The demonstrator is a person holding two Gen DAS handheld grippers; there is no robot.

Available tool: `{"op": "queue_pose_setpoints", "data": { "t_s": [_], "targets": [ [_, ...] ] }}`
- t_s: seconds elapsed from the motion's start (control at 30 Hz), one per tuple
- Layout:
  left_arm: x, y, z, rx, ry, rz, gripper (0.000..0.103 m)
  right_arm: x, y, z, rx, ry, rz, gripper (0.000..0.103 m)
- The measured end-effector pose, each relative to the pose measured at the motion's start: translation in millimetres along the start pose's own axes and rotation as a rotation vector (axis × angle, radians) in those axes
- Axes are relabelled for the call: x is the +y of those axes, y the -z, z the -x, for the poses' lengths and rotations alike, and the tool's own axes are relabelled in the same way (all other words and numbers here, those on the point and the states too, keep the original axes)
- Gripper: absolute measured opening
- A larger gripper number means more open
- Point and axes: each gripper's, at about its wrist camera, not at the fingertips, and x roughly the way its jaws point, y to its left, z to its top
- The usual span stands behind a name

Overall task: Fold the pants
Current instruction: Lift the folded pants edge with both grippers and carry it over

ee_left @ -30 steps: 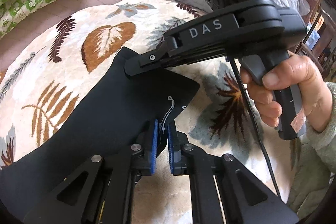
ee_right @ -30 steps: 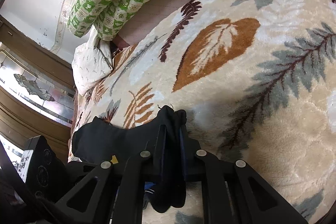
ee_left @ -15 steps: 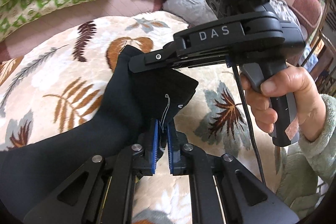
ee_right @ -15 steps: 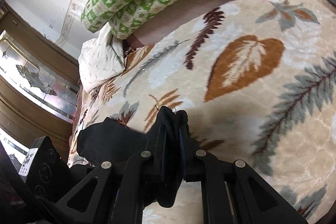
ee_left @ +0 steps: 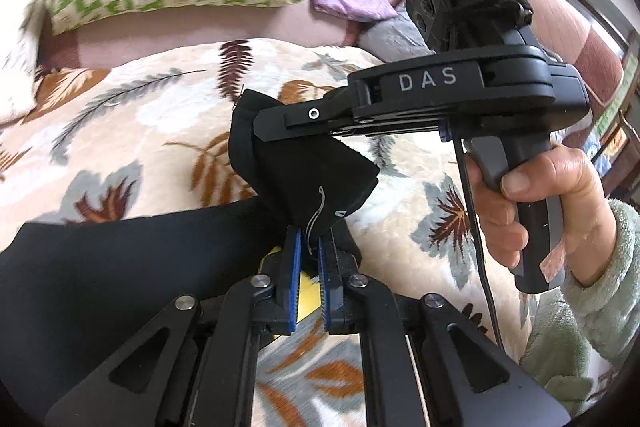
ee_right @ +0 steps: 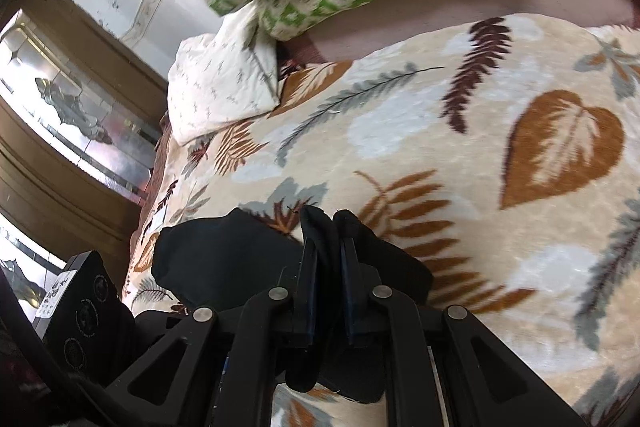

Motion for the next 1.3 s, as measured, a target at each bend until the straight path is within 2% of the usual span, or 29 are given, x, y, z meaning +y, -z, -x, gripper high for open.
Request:
{"op": "queue_pose_setpoints", "data": {
  "t_s": [0.53, 0.87, 1.0, 1.03, 1.07, 1.1, 1.3],
  "targets": [
    [59.8, 41.4, 39.5, -0.057, -0.01, 0.19, 0.006, 65.3, 4.9, -62.1, 0.096, 0.003, 0.103, 0.01],
    [89.2, 73.4, 40.8, -0.067, -0.002, 0.289, 0.006, 91.8, 16.2, -105.4, 0.147, 0.027, 0.151, 0.01],
    [96.6, 78.1, 39.7, -0.071, 0.008, 0.33, 0.006, 91.1, 21.1, -115.2, 0.148, 0.015, 0.151, 0.018],
    [97.3, 78.0, 41.7, -0.077, 0.004, 0.334, 0.006, 92.5, 21.2, -115.5, 0.144, 0.009, 0.154, 0.023],
    [97.9, 78.3, 44.6, -0.084, -0.009, 0.337, 0.006, 93.5, 20.7, -114.3, 0.14, -0.006, 0.151, 0.034],
    [98.8, 78.9, 46.9, -0.087, -0.018, 0.34, 0.007, 95.1, 20.1, -112.2, 0.134, -0.017, 0.15, 0.04],
    [102.9, 89.5, 75.5, -0.128, -0.022, 0.371, 0.007, 99.6, 19.7, -72.8, 0.063, -0.063, 0.164, 0.041]
  ]
}}
